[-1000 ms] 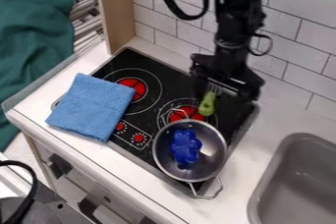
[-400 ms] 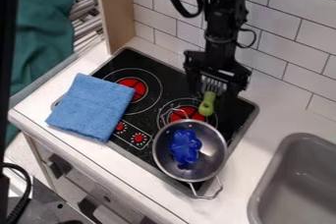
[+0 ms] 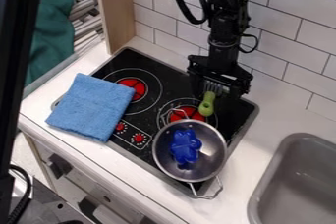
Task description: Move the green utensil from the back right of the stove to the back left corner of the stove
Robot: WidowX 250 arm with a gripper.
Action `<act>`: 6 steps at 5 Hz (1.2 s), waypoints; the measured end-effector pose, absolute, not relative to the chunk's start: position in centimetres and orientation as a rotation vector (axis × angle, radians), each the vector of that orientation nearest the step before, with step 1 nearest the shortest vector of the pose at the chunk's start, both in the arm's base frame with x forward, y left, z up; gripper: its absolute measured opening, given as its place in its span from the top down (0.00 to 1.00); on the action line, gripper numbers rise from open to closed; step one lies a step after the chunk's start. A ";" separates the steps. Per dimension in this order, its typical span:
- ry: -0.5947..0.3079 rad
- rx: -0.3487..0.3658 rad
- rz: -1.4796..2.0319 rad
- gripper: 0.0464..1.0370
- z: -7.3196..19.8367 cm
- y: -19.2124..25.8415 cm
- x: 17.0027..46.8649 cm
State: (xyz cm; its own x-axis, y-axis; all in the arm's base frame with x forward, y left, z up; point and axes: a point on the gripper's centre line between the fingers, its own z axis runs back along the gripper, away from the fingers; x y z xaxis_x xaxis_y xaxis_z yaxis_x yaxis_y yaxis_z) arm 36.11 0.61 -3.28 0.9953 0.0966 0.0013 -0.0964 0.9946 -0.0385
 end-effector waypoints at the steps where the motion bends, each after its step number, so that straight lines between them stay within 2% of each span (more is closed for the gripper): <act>1: -0.002 -0.027 0.083 0.38 -3.3 0.7 36.1; 2: 0.011 -0.022 0.072 0.69 -3.3 0.8 35.9; 3: 0.011 -0.015 0.069 0.79 -3.3 0.9 35.9; 5: -0.005 -0.008 0.059 0.79 -3.2 0.7 36.1; 6: -0.054 0.004 0.059 0.79 -1.6 0.9 36.8</act>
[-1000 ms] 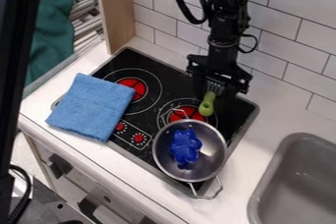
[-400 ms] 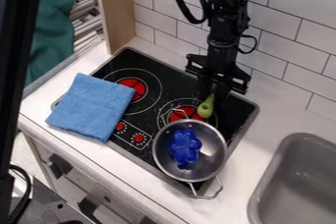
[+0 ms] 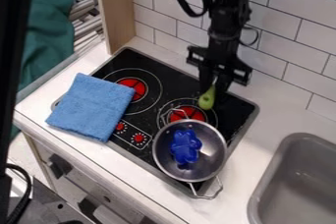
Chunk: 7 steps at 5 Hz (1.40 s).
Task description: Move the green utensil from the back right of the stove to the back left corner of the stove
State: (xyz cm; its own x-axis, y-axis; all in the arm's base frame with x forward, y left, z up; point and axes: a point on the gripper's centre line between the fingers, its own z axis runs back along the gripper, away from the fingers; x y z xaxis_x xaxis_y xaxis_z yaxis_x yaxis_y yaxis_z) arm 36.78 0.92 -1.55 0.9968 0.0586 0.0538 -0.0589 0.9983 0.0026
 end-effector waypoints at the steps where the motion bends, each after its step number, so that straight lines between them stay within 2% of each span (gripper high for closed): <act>1: -0.077 0.008 0.045 0.79 -0.7 1.0 37.0; 2: -0.089 0.009 0.045 0.79 -0.4 2.1 37.0; 3: -0.098 0.017 0.050 0.79 0.1 5.3 36.8; 5: -0.118 0.075 0.068 0.79 2.6 11.8 33.3; 7: -0.113 0.082 0.013 0.79 1.0 15.2 34.4</act>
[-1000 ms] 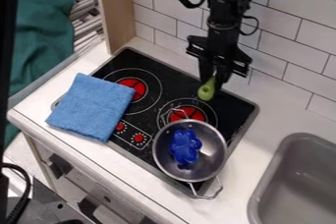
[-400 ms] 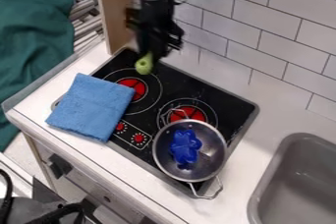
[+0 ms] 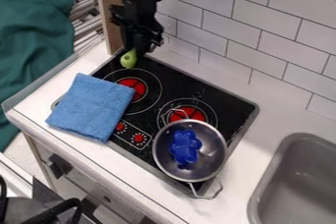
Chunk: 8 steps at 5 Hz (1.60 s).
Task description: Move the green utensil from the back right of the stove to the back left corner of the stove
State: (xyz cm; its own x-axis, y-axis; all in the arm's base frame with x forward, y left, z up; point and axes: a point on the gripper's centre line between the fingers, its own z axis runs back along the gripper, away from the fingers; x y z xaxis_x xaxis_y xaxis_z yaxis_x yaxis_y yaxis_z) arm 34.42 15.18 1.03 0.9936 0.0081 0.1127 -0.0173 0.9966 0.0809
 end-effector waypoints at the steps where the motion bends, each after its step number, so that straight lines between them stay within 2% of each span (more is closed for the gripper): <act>1: -0.087 0.097 0.014 0.79 0.0 16.0 35.5; 2: -0.060 0.095 0.014 0.76 -1.2 16.5 36.0; 3: -0.034 0.091 0.018 0.67 -1.7 16.5 35.8; 5: -0.039 0.059 0.015 0.08 -1.3 15.6 35.1; 6: -0.099 0.070 0.041 0.03 1.9 14.3 33.9; 7: -0.110 0.056 0.082 0.03 3.2 11.3 31.9; 8: -0.118 0.029 0.066 0.04 3.5 7.6 30.6</act>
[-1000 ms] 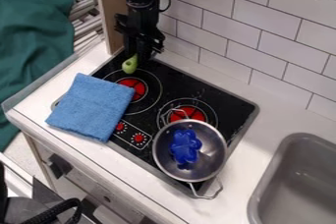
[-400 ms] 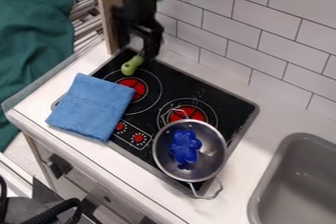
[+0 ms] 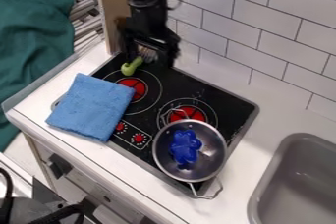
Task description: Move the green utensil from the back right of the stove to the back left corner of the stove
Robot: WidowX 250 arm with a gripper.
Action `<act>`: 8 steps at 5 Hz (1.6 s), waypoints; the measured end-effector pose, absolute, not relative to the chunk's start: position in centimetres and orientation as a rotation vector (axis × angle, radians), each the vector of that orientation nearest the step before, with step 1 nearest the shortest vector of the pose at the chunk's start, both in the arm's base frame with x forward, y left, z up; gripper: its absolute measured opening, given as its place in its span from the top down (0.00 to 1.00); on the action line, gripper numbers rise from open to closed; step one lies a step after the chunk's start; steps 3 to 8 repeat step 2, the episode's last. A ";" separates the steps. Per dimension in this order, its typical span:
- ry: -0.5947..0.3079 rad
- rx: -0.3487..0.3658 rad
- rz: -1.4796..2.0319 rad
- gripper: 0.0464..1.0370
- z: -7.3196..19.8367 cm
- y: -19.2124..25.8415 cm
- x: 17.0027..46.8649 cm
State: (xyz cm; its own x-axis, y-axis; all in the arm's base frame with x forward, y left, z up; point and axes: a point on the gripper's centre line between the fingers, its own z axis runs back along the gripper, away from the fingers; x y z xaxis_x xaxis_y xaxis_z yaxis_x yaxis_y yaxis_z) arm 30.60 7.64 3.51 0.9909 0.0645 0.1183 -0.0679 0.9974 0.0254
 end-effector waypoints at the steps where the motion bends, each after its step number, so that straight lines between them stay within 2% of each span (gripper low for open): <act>1: -0.103 0.034 0.052 0.04 3.2 6.2 30.1; 8: -0.107 0.043 0.035 0.04 3.5 5.7 30.0</act>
